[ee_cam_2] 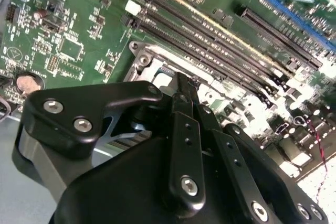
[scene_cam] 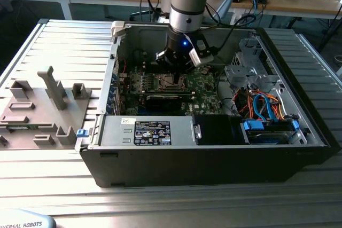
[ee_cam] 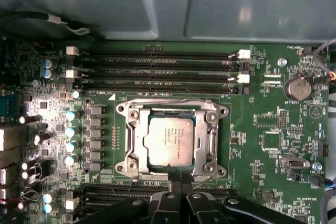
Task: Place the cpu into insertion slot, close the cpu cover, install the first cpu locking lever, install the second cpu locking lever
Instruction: 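Install the second cpu locking lever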
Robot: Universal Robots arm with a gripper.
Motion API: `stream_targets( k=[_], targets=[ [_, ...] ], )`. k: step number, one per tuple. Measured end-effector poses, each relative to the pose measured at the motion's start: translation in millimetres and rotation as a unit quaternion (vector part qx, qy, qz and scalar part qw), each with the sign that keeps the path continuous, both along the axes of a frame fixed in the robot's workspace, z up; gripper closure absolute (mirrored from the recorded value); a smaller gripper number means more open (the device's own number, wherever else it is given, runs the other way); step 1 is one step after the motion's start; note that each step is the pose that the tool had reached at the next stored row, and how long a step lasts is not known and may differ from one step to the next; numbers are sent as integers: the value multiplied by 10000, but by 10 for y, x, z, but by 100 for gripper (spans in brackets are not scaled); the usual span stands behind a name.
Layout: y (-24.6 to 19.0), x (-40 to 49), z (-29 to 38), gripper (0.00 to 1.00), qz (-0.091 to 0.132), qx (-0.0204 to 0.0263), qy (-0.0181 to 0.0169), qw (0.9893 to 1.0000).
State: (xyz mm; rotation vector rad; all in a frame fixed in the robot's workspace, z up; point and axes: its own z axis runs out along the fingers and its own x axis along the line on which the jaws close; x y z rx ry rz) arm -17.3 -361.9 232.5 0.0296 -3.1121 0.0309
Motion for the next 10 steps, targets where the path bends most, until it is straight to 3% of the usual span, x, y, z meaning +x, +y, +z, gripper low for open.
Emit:
stream_targets(
  k=[1, 3, 6, 8, 10],
  targets=[
    [-22, 0, 0, 89, 0, 0, 0, 10000],
    [-110, 1, -1, 89, 0, 0, 0, 10000],
    [-186, 1, -2, 89, 0, 2, 0, 10000],
    [-198, -9, -2, 89, -1, 94, 0, 10000],
    [-200, -27, -2, 89, 0, 281, 0, 9996]
  ],
)
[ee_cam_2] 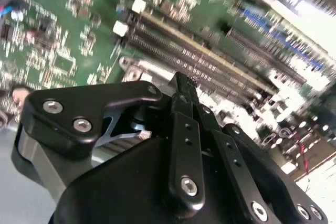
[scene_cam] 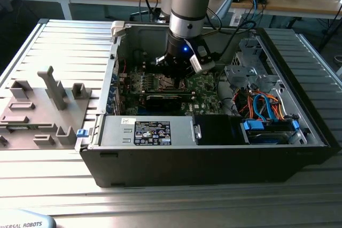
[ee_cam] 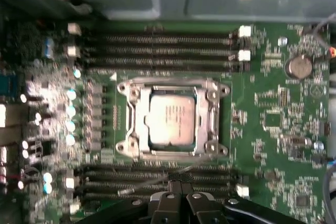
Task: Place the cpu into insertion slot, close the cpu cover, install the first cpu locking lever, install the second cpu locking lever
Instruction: 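Install the second cpu locking lever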
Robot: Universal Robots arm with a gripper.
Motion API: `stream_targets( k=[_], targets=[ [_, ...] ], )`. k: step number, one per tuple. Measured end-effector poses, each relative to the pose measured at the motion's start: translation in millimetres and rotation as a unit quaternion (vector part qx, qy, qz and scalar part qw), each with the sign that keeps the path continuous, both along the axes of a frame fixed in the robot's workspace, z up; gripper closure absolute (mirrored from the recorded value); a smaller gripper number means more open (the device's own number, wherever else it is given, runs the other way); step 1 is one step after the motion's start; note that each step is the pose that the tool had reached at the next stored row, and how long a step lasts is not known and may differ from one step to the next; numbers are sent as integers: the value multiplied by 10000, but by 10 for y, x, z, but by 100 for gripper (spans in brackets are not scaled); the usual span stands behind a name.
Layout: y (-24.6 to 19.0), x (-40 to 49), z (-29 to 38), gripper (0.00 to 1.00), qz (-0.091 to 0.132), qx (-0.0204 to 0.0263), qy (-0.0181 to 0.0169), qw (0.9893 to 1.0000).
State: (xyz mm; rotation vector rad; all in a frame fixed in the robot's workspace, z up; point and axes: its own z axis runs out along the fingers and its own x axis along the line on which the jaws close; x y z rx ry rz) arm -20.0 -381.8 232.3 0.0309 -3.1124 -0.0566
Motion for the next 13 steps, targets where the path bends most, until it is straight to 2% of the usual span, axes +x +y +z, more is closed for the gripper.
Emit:
stream_targets(
  k=[1, 2, 3, 7, 8, 13],
  targets=[
    [-4, -18, 0, 89, 0, 177, 0, 9998],
    [-16, -31, -1, 89, -1, 258, 0, 9997],
    [-34, -44, -1, 89, -1, 278, 0, 9996],
    [-133, -77, -1, 89, 0, 298, -1, 9996],
    [-158, -89, 0, 89, -1, 315, -1, 9995],
    [-215, -147, -1, 89, 0, 461, -4, 9989]
  ],
)
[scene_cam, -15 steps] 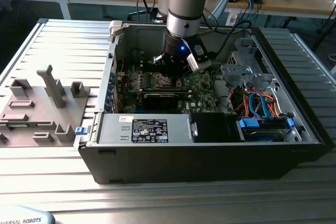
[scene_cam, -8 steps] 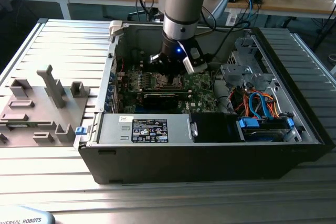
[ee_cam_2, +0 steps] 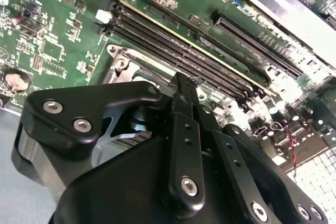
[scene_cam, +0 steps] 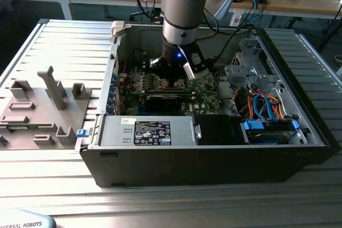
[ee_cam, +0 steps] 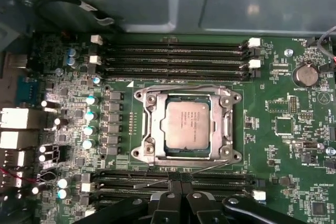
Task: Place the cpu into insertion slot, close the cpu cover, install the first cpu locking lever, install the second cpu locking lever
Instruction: 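Install the second cpu locking lever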
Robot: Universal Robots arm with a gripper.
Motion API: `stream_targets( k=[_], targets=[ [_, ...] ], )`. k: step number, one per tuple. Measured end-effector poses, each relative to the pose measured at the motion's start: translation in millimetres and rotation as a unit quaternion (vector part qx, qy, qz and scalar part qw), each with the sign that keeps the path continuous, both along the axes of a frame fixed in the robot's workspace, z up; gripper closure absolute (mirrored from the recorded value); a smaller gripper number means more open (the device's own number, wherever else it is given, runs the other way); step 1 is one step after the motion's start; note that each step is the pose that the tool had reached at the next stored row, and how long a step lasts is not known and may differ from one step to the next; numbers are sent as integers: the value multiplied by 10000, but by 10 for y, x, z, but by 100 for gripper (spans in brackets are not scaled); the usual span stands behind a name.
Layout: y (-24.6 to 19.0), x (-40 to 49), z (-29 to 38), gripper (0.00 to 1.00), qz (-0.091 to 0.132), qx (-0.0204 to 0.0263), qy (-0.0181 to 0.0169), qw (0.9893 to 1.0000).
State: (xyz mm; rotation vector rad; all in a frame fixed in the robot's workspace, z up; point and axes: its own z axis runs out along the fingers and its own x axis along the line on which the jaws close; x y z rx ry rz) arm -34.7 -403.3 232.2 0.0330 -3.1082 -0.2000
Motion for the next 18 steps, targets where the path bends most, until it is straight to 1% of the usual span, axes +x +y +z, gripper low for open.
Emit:
stream_targets(
  k=[1, 2, 6, 9, 10, 14, 18],
  targets=[
    [-11, -12, 0, 89, 0, 18, 0, 10000],
    [-25, -27, 0, 89, 0, 26, -1, 10000],
    [-56, -79, 0, 89, 2, 28, -5, 10000],
    [-73, -145, 0, 89, 3, 32, -7, 10000],
    [-93, -188, -7, 89, 4, 47, -8, 10000],
    [-96, -246, -62, 89, 29, 50, -8, 10000],
    [-97, -282, -74, 89, 41, 49, -9, 10000]
  ],
)
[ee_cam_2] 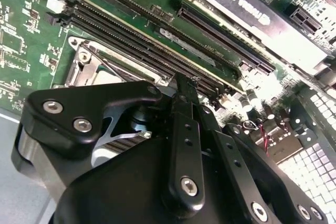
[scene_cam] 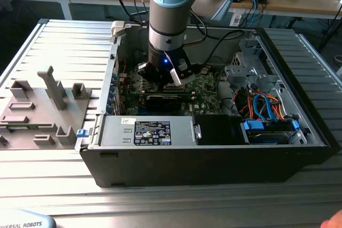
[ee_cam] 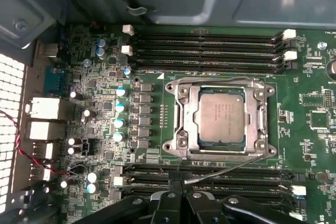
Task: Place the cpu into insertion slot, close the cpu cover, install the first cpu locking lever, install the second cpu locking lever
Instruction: 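Install the second cpu locking lever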
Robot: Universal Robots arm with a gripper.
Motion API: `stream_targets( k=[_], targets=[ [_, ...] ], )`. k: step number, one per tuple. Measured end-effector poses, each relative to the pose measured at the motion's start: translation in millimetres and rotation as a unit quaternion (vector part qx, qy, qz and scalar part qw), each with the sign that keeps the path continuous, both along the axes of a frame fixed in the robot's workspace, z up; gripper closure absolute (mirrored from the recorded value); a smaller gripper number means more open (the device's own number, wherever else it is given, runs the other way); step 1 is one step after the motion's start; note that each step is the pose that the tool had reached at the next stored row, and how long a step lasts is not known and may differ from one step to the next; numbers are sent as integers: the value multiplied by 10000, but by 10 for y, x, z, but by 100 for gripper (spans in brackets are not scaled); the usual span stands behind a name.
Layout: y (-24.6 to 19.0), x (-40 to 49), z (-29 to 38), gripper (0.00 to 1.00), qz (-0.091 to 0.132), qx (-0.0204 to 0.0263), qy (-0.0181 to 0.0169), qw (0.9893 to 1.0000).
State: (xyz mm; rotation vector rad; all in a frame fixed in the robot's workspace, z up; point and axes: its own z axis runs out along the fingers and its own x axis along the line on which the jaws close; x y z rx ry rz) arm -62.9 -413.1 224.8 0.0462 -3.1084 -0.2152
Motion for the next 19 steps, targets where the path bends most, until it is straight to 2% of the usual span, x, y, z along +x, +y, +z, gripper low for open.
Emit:
stream_targets(
  k=[2, 4, 8, 10, 12, 13, 14, 15, 19],
  targets=[
    [-1, -10, 11, 89, 0, 0, -11, 10000],
    [-2, -12, 74, 89, 1, 0, -17, 10000],
    [-1, -13, 265, 89, 0, 0, -18, 10000],
    [-2, -13, 406, 89, 0, 0, -17, 10000],
    [-2, -13, 480, 89, 0, 0, -17, 10000],
    [-1, 1, 478, 89, 1, 3, -6, 10000],
    [-2, 63, 472, 89, -1, 4, 56, 10000],
    [-2, 128, 459, 89, 0, 5, 100, 9999],
    [-2, 262, 406, 89, 1, 5, 172, 9999]
  ],
)
